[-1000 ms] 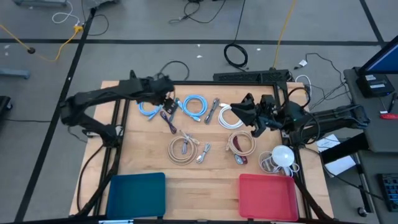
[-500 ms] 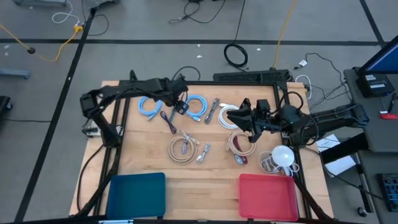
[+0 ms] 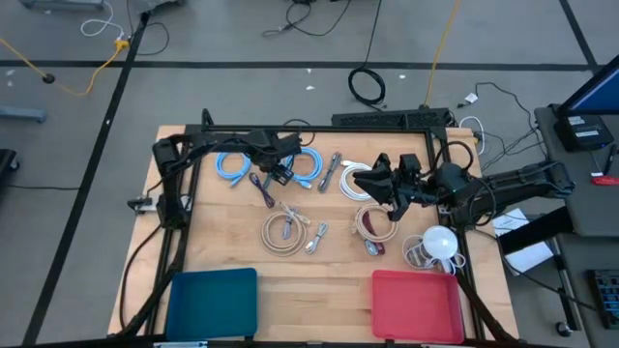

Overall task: Pick & Place USB Port
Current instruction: Put the blue and black charger cable into the pink bin

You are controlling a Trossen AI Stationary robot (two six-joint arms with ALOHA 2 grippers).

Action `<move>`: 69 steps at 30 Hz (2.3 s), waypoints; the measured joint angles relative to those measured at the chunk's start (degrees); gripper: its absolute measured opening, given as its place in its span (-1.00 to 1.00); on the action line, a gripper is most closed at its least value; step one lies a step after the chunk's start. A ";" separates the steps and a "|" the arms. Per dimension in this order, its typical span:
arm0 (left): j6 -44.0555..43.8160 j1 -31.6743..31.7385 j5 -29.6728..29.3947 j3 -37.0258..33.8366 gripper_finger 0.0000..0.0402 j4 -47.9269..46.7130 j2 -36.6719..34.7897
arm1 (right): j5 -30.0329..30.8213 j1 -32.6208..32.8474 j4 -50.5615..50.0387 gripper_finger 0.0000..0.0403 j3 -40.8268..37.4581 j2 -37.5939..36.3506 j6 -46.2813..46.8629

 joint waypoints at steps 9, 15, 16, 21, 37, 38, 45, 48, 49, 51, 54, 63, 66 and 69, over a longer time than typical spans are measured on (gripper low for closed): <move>0.17 2.70 4.52 0.24 -0.36 1.83 2.94 | 0.03 0.83 0.18 -0.58 0.00 0.00 -0.17; 0.14 3.27 3.95 -0.25 -0.87 -0.98 1.01 | 0.02 1.11 0.16 -0.58 0.00 0.00 -0.39; -0.01 3.38 3.79 -0.31 -0.88 -1.88 0.43 | 0.02 1.11 0.14 -0.58 0.00 0.00 -0.40; -0.47 2.51 2.81 -0.17 -0.88 -10.22 -8.44 | 0.02 1.11 0.16 -0.58 0.00 0.00 -0.43; -40.32 -41.93 7.35 -0.04 -0.88 -17.09 -44.90 | -8.17 1.11 -0.18 -0.58 0.00 0.00 6.18; -46.46 -47.14 4.91 -0.04 -0.88 -17.14 -44.84 | -9.29 1.11 -0.36 -0.58 0.00 0.00 6.86; -72.38 -70.33 -3.57 -0.09 -0.88 -17.15 -33.17 | -17.78 1.11 -2.11 -0.58 0.00 0.02 10.26; -75.14 -74.17 -1.54 -0.09 -0.88 -17.40 -26.53 | -18.26 1.11 -2.14 -0.58 0.00 0.02 11.21; -75.68 -75.04 -0.51 -0.09 -0.88 -17.76 -24.35 | -18.27 1.11 -2.21 -0.58 0.00 0.02 11.23; -76.34 -76.25 2.03 -0.09 -0.88 -17.81 -20.75 | -18.34 1.11 -2.27 -0.58 0.00 0.02 11.22; -76.44 -77.99 4.18 -0.09 -0.88 -16.16 -17.66 | -18.40 1.11 -2.27 -0.58 0.00 0.02 11.23; -83.53 -81.29 -0.21 -0.07 -0.88 -10.62 -16.05 | -18.26 2.29 -3.27 -0.58 0.00 0.02 12.10; -83.91 -81.50 -0.49 -0.07 -0.88 -10.56 -16.05 | -18.23 2.71 -4.60 -0.58 0.00 0.02 12.11; -84.16 -81.18 -4.06 -0.07 -0.88 -8.11 -16.36 | -18.08 3.15 -5.28 -0.58 0.00 0.02 12.11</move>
